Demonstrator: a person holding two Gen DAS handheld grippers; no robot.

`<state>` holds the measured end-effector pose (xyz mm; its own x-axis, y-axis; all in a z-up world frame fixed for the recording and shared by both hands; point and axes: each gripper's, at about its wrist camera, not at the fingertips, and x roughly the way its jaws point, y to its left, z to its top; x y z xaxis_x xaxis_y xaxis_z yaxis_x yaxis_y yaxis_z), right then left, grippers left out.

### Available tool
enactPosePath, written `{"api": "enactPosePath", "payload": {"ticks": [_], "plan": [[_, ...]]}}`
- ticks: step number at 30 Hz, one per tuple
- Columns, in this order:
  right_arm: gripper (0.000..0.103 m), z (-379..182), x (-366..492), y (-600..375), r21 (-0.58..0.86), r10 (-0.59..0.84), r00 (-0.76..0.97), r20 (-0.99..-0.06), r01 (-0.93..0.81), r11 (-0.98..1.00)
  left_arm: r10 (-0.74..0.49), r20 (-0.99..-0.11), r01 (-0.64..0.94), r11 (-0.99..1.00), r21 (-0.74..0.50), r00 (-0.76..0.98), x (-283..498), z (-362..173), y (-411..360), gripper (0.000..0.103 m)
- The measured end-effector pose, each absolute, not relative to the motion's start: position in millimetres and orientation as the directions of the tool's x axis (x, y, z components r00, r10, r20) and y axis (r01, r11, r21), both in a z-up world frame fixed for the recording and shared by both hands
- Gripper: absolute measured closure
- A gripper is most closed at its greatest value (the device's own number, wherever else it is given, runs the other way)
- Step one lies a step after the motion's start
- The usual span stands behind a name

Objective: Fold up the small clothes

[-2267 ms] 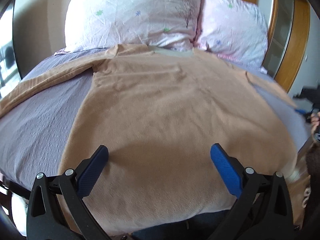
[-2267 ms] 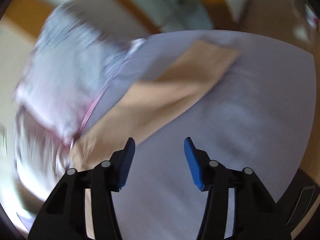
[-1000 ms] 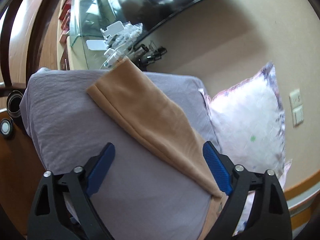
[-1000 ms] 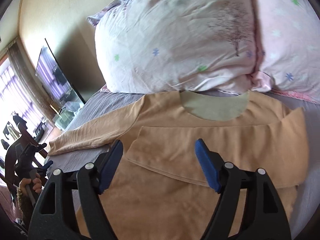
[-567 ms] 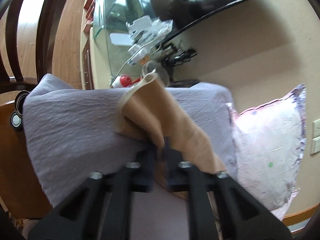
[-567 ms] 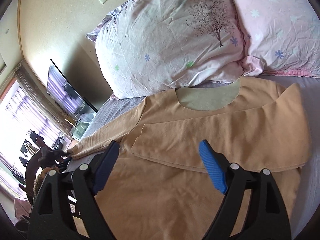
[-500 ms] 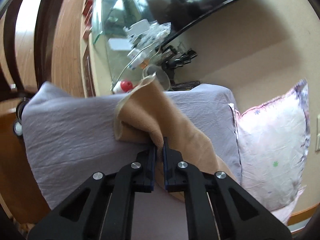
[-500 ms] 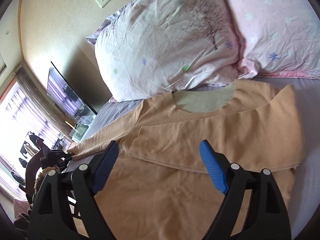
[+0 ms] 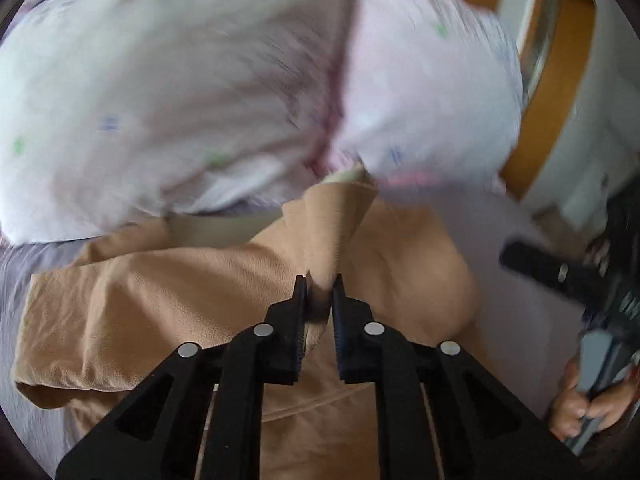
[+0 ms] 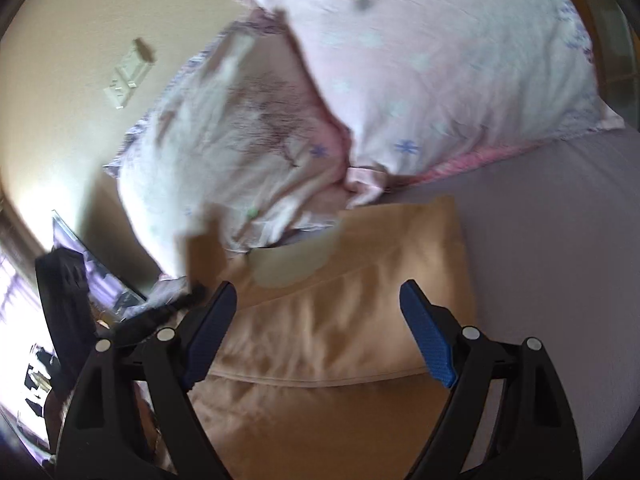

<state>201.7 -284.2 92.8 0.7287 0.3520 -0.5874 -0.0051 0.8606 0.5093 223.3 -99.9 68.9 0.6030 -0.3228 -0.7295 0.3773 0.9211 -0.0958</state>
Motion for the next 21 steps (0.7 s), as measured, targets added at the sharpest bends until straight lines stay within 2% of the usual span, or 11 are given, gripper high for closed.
{"api": "enactPosePath", "payload": {"ticks": [2, 4, 5, 6, 8, 10, 12, 15, 18, 20, 21], "plan": [[0.02, 81.5, 207.4, -297.2, 0.515, 0.337, 0.708, -0.621, 0.044, 0.856, -0.299, -0.774, 0.452, 0.892, -0.019, 0.558, 213.6, 43.6, -140.0, 0.089], [0.02, 70.6, 209.0, -310.4, 0.539, 0.351, 0.682, -0.642, 0.076, 0.839, -0.355, -0.788, 0.509, 0.858, -0.061, 0.503, 195.2, 38.5, -144.7, 0.087], [0.023, 67.3, 209.2, -313.6, 0.544, 0.359, 0.673, -0.647, 0.077, 0.835, -0.389, -0.78, 0.513, 0.852, -0.103, 0.489, 187.6, 43.8, -133.3, 0.072], [0.027, 64.9, 210.2, -315.4, 0.538, 0.36, 0.664, -0.656, 0.077, 0.839, -0.412, -0.765, 0.506, 0.852, -0.133, 0.495, 183.4, 50.6, -117.6, 0.046], [0.042, 60.3, 214.0, -311.0, 0.53, 0.372, 0.642, -0.671, 0.064, 0.845, -0.417, -0.703, 0.456, 0.878, -0.146, 0.577, 181.7, 72.4, -75.0, 0.02], [0.05, 51.6, 223.2, -296.7, 0.522, 0.398, 0.596, -0.697, 0.042, 0.852, -0.293, -0.647, 0.336, 0.94, -0.06, 0.704, 186.4, 88.5, -29.6, 0.019], [0.051, 39.5, 233.1, -277.6, 0.494, 0.402, 0.551, -0.732, 0.023, 0.869, -0.153, -0.644, 0.195, 0.981, -0.005, 0.75, 198.7, 90.7, 9.8, 0.019], [0.051, 25.0, 252.7, -256.6, 0.453, 0.378, 0.504, -0.777, 0.031, 0.891, -0.091, -0.702, 0.093, 0.995, -0.035, 0.707, 225.9, 74.7, 55.1, 0.02], [0.059, 12.9, 265.3, -241.5, 0.398, 0.334, 0.469, -0.818, 0.042, 0.916, -0.087, -0.758, 0.049, 0.996, -0.073, 0.646, 239.8, 52.7, 79.4, 0.021], [0.099, 13.0, 261.4, -229.9, 0.347, 0.31, 0.469, -0.827, -0.008, 0.938, -0.116, -0.787, 0.061, 0.993, -0.099, 0.606, 237.4, 37.3, 81.6, 0.024], [0.098, 8.6, 258.5, -225.1, 0.366, 0.343, 0.435, -0.832, -0.035, 0.93, -0.113, -0.8, 0.074, 0.994, -0.085, 0.589, 234.0, 30.5, 79.5, 0.025]]}}
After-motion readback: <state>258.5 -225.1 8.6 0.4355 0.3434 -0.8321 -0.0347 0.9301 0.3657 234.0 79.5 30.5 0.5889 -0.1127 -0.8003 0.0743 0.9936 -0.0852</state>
